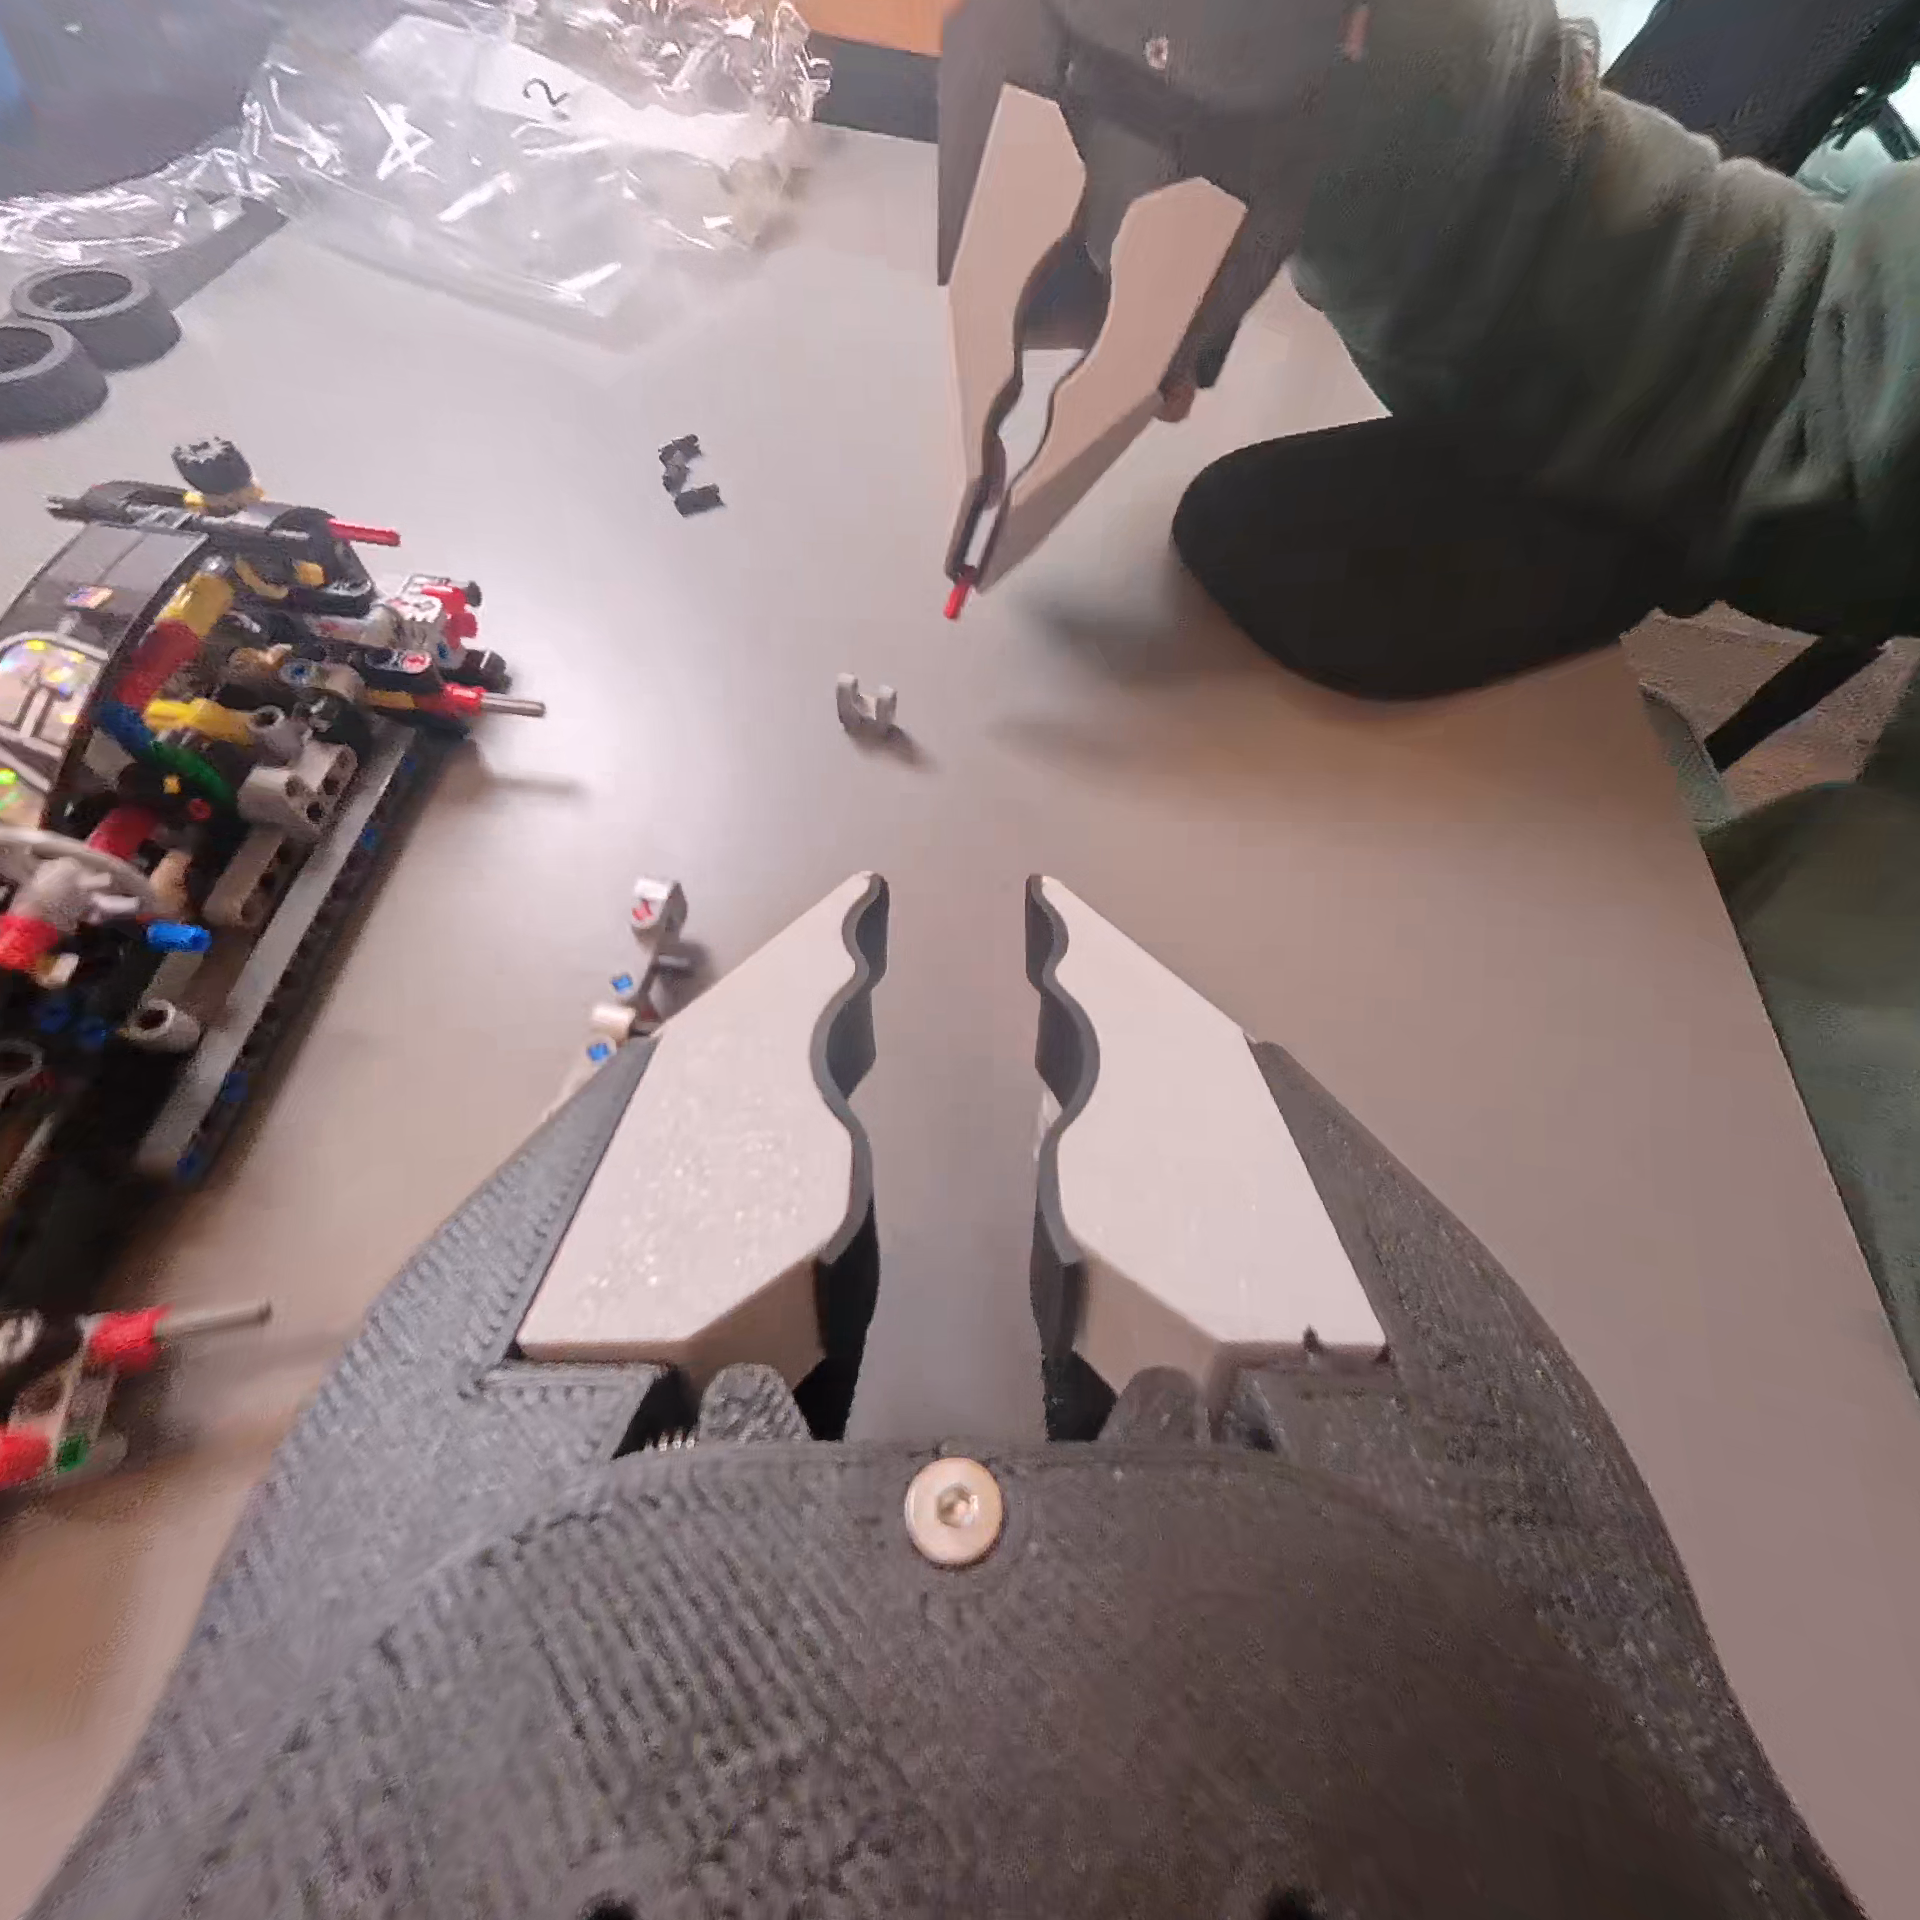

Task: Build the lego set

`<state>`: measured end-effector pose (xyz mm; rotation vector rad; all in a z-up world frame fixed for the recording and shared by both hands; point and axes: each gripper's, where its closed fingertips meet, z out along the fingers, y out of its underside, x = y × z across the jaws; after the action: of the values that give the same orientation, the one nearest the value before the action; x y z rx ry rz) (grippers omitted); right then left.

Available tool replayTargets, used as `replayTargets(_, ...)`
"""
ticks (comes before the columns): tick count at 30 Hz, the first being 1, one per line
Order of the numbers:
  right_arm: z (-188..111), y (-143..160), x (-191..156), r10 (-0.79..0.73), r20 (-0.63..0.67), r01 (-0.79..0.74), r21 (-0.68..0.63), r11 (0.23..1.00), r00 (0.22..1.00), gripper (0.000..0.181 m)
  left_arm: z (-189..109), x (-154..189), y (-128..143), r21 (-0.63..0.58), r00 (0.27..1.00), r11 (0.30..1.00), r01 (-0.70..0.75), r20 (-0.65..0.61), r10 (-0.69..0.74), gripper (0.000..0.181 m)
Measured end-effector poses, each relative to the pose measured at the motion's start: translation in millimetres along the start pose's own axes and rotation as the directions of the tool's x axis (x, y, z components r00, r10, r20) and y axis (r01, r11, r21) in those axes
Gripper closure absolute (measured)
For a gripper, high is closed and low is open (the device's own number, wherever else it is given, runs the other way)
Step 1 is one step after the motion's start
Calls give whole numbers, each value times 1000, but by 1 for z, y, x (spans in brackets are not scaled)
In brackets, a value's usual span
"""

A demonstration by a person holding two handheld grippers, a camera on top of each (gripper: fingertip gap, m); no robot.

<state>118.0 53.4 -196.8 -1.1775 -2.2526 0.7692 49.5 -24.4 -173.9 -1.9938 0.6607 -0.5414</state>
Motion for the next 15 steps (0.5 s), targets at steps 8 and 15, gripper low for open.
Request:
replayTargets(8,13,5,-9,-6,52,6,8,1000,999,179,88,-19,-5,-265,974,939,-221,-21,224,145)
replayTargets(15,17,5,-10,-22,27,22,24,999,999,179,91,-21,-12,-249,965,934,-257,-20,260,165)
